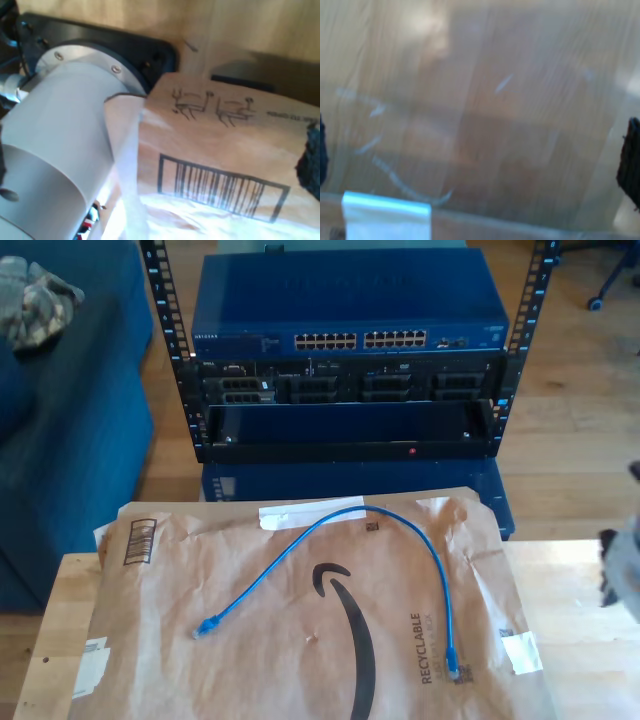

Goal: Grab the cable and plug it in

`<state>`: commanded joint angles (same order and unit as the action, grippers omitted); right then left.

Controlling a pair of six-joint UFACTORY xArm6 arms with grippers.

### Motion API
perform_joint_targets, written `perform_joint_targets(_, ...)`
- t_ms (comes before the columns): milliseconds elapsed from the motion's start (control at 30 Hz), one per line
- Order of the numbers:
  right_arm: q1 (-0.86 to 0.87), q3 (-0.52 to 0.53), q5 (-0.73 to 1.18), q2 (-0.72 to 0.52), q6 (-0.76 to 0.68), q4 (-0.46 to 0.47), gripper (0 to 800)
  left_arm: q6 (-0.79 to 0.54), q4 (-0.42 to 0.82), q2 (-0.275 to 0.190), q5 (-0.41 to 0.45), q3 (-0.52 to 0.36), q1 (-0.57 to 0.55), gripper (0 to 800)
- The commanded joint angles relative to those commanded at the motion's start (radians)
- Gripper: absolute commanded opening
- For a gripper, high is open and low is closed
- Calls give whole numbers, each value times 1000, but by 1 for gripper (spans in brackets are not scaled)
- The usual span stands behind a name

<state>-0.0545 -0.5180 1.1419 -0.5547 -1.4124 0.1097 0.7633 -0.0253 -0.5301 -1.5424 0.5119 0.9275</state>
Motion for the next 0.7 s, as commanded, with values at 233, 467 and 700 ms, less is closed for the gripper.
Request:
perform_joint_targets(233, -141, -109, 2, 152, -48, -210, 792, 5, -40, 5, 0, -2, -14, 800)
perform_joint_targets(467, -319, -221, -11, 264, -52, -330, 793, 51, -84, 9, 3, 2, -104, 800)
perform_joint_targets(700, -548, -351, -167, 454, -54, -414, 794, 233, -86, 54, 8, 52, -265, 800)
